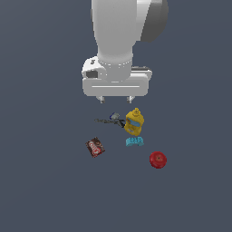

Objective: Pick up a designated object from a clutter of objects.

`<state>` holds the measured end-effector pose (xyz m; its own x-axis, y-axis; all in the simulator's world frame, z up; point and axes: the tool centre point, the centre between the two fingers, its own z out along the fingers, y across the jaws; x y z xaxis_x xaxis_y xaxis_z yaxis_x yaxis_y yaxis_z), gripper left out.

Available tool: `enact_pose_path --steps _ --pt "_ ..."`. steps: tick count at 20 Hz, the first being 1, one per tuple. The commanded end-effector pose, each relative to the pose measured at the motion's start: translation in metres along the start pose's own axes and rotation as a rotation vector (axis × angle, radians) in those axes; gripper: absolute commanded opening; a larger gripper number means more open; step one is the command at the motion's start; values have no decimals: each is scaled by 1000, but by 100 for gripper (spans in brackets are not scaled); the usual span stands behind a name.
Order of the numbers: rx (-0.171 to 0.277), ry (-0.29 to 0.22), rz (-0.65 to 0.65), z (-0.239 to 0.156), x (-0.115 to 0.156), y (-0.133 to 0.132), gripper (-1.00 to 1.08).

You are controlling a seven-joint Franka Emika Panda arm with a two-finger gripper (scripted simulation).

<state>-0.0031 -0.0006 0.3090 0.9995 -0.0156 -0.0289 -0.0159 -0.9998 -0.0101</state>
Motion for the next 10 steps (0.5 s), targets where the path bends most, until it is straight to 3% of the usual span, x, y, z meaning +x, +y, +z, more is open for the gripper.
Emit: enact_pose_path --steps 1,10 --pt "0 0 0 0 0 0 100" --pt "0 20 -60 -16 1 -15 100"
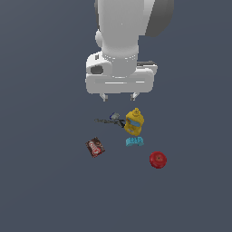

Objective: Pick up a designated object from a clutter of objects.

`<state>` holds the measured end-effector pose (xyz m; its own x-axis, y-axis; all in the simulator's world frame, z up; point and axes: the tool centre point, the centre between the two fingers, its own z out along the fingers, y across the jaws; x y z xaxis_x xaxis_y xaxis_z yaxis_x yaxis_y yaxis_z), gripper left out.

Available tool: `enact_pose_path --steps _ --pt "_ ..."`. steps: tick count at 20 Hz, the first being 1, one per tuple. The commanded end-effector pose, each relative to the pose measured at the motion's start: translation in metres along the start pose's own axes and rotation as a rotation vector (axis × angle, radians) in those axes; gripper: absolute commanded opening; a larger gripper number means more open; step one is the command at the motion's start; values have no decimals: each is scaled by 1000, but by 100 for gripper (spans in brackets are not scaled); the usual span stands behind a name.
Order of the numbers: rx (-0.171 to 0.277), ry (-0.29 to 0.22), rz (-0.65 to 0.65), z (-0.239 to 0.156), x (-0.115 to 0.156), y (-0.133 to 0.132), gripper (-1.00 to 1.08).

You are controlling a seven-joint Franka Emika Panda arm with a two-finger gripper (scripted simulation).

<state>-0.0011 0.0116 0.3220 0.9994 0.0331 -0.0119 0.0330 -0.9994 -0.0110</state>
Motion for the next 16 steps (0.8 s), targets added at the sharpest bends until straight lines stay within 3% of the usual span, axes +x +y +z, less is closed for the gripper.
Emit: enact_pose_path --steps 1,16 --pt "0 5 -14 -5 0 -4 100" --pt "-1 6 -79 25 15 11 100"
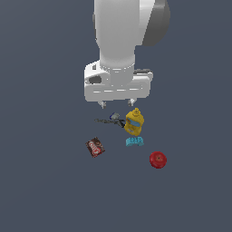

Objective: Pick up a designated object from a clutter of objects.

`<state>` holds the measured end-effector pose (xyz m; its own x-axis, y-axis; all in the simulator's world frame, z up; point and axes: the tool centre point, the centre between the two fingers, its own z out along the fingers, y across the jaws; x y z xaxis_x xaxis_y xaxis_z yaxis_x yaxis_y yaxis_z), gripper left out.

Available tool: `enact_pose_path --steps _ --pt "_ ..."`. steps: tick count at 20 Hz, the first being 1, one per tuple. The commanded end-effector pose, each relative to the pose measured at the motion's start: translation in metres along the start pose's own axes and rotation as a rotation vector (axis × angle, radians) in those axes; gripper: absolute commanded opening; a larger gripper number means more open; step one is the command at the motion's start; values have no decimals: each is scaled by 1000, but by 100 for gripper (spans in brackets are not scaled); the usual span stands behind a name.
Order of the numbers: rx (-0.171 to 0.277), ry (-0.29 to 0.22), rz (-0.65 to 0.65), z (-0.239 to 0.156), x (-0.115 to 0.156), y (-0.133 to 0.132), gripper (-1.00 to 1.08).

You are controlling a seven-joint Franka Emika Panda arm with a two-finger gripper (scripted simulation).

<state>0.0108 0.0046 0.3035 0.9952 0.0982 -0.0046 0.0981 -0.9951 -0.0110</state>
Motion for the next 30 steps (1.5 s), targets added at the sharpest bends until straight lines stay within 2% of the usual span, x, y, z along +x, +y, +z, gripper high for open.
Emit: enact_pose_path --steps 1,15,23,30 --pt "0 0 -25 12 5 7 100" --pt "-5 2 -255 124 30 66 100" --pt "-9 3 -383 190 30 99 100" --pt "-11 2 -450 225 26 115 100"
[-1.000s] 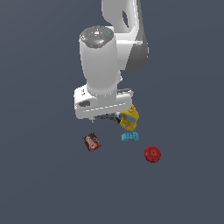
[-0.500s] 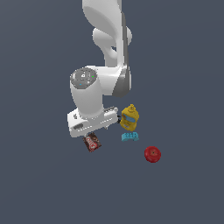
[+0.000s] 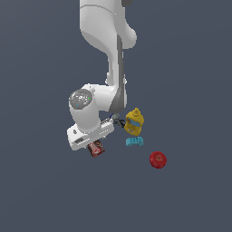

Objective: Pick up a designated object from a clutter of objects.

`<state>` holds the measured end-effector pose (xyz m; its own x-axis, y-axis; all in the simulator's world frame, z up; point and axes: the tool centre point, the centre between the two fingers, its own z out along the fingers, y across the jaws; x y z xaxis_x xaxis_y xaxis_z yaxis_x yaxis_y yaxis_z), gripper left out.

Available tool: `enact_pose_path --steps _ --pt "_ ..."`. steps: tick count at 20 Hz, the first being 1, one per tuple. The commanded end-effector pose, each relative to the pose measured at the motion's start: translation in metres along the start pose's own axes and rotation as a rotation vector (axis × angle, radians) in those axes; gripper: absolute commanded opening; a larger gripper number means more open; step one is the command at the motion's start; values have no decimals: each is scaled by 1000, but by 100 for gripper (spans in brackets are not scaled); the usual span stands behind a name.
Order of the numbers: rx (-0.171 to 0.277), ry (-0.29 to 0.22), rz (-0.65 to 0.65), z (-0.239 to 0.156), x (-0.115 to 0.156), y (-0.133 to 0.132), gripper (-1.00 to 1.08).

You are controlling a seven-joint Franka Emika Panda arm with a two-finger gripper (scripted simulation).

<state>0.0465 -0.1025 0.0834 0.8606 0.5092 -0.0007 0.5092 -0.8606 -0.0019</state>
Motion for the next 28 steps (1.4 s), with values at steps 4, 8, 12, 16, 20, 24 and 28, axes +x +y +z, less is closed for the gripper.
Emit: enact_pose_path --steps 4,8,12,16,20,24,28 --pt "-2 1 -32 15 -5 5 100" --pt "-1 0 -32 17 -6 6 100" --pt "-1 0 -33 22 -6 6 100" --pt "-1 0 -34 38 -6 5 100" --pt "-2 1 -35 58 -7 5 100" --pt "-2 1 -36 67 -6 6 100" --pt "-2 1 -36 68 -6 6 -100"
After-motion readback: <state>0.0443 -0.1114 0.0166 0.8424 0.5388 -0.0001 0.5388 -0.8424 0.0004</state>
